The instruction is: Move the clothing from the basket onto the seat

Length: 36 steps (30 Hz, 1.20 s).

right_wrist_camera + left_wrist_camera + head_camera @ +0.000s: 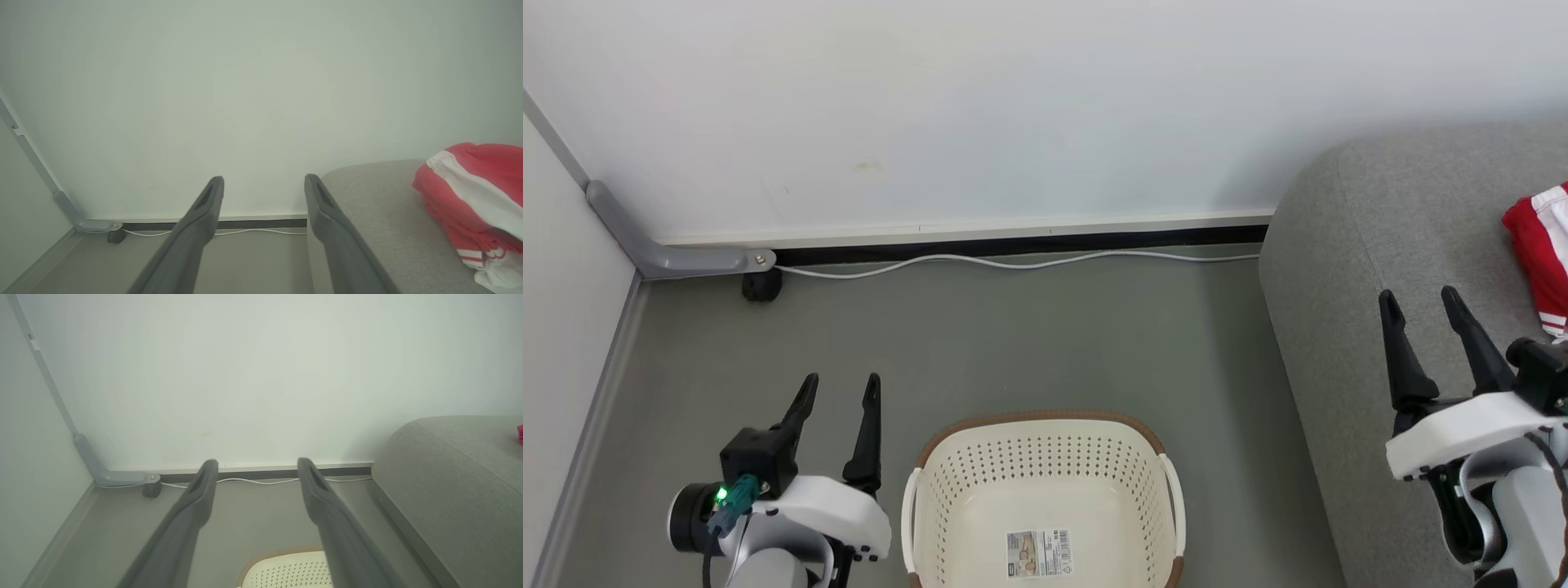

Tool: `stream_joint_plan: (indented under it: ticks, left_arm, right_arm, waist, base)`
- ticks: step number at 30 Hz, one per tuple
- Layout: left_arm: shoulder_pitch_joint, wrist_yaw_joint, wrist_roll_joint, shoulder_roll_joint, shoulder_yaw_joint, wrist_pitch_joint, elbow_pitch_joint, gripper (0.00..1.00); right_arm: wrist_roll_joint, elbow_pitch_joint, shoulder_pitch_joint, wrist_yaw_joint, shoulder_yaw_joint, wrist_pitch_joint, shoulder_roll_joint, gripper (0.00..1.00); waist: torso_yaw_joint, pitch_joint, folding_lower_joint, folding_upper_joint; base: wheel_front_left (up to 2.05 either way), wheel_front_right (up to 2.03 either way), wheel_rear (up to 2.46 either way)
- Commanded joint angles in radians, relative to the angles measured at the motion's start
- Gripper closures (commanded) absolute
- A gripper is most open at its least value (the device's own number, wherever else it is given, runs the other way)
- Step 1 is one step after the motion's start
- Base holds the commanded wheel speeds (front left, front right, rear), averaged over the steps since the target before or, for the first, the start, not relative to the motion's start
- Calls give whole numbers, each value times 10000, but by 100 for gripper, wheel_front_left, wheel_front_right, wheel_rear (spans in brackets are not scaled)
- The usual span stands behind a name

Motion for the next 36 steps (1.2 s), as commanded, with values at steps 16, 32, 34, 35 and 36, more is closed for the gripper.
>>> stream_joint_plan:
  ticks: [16,32,34,35,36]
  left_arm:
    - [1422,181,582,-12,1319,-61,-918,0]
    - [1953,221,399,-61,1287,-61,-1112,0]
    - [1983,243,339,-62,1269,-61,-1167,0]
    - [1995,255,307,-62,1273,-61,-1186,0]
    - [2003,261,279,-62,1283,-61,-1192,0]
  right_arm:
    - [-675,-1192,1939,12,47,-59,580,0]
    - [-1147,-885,2343,12,-178,-59,887,0]
    - [-1173,-887,2350,12,-188,-59,914,0]
    - [-1184,-890,2343,12,-188,-59,928,0]
    - [-1194,-892,2332,12,-190,-59,944,0]
  waist:
    - [-177,-709,0,0]
    - [-155,-734,0,0]
    - [-168,-725,0,0]
    - [-178,-721,0,0]
    - [-189,-716,0,0]
  base:
    - [0,0,0]
    - [0,0,0]
    - [0,0,0]
    - [0,0,0]
    - [0,0,0]
